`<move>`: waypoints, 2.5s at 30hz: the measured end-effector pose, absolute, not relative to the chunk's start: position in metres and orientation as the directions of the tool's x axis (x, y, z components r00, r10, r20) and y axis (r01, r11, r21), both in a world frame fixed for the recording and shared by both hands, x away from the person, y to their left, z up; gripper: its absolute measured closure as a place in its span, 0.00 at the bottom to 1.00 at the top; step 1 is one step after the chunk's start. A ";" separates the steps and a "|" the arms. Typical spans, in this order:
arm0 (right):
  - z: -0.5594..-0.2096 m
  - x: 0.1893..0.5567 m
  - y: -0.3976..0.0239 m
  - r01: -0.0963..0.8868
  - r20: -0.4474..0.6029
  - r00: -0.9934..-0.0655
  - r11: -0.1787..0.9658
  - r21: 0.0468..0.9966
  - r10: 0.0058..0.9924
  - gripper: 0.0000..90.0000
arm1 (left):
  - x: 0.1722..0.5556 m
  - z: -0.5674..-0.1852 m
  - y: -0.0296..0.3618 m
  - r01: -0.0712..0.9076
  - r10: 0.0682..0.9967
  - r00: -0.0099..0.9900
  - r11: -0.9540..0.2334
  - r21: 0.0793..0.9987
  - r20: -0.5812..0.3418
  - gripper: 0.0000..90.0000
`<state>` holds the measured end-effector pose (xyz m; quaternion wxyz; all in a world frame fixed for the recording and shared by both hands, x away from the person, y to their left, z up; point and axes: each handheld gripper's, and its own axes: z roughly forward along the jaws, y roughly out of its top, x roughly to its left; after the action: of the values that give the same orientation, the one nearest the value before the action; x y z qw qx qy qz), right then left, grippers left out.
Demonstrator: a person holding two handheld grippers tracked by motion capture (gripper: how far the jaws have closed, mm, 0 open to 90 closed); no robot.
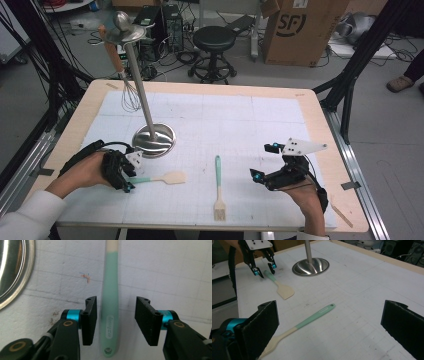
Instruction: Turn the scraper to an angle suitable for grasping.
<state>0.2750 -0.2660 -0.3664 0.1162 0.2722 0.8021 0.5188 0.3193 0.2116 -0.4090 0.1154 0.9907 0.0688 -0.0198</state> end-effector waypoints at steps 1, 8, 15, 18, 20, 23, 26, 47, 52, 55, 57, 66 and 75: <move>-0.366 0.275 -0.266 0.317 0.097 -0.825 0.313 0.896 0.557 0.00 | 0.319 -0.410 0.211 0.139 0.131 0.990 -0.966 0.218 -0.051 0.64; -0.367 0.275 -0.266 0.318 0.098 -0.824 0.312 0.895 0.558 0.00 | 0.318 -0.411 0.209 0.154 0.154 0.988 -0.969 0.194 -0.013 0.80; -0.366 0.275 -0.265 0.318 0.098 -0.825 0.315 0.894 0.556 0.00 | 0.313 -0.410 0.205 0.125 0.131 0.991 -0.977 0.173 0.021 0.82; -0.366 0.275 -0.264 0.317 0.097 -0.827 0.316 0.894 0.554 0.00 | 0.312 -0.410 0.205 0.116 0.122 0.992 -0.978 0.175 0.027 0.83; -0.366 0.275 -0.265 0.311 0.090 -0.826 0.316 0.896 0.556 0.00 | 0.312 -0.410 0.206 0.112 0.120 0.992 -0.976 0.186 0.032 0.83; -0.366 0.275 -0.266 0.314 0.095 -0.825 0.312 0.896 0.558 0.00 | 0.312 -0.410 0.209 0.114 0.122 0.992 -0.972 0.205 0.027 0.83; -0.366 0.275 -0.267 0.313 0.095 -0.824 0.311 0.897 0.558 0.00 | 0.312 -0.406 0.209 0.115 0.120 0.993 -0.966 0.231 0.009 0.83; -0.356 0.270 -0.268 0.285 0.073 -0.833 0.311 0.907 0.549 0.00 | 0.302 -0.344 0.199 0.116 0.134 0.991 -0.850 0.515 -0.002 0.83; -0.352 0.268 -0.269 0.274 0.067 -0.839 0.313 0.909 0.541 0.00 | 0.302 -0.332 0.189 0.107 0.122 0.992 -0.804 0.585 -0.014 0.83; -0.351 0.267 -0.270 0.272 0.067 -0.840 0.312 0.910 0.538 0.00 | 0.302 -0.327 0.182 0.097 0.110 0.994 -0.788 0.608 -0.016 0.83; -0.351 0.266 -0.271 0.269 0.066 -0.845 0.314 0.910 0.531 0.00 | 0.302 -0.325 0.178 0.098 0.106 0.994 -0.775 0.625 -0.024 0.83; -0.346 0.260 -0.278 0.253 0.061 -0.862 0.322 0.912 0.504 0.00 | 0.305 -0.324 0.152 0.074 0.075 0.997 -0.751 0.656 -0.026 0.83; -0.342 0.257 -0.282 0.249 0.058 -0.863 0.323 0.913 0.501 0.00 | 0.313 -0.333 0.123 0.054 0.040 0.999 -0.739 0.671 -0.036 0.83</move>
<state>0.2571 -0.2815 -0.3420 0.1184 0.2331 0.8045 0.5332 0.3133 0.1229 -0.3325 0.3602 0.9325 0.0253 -0.0095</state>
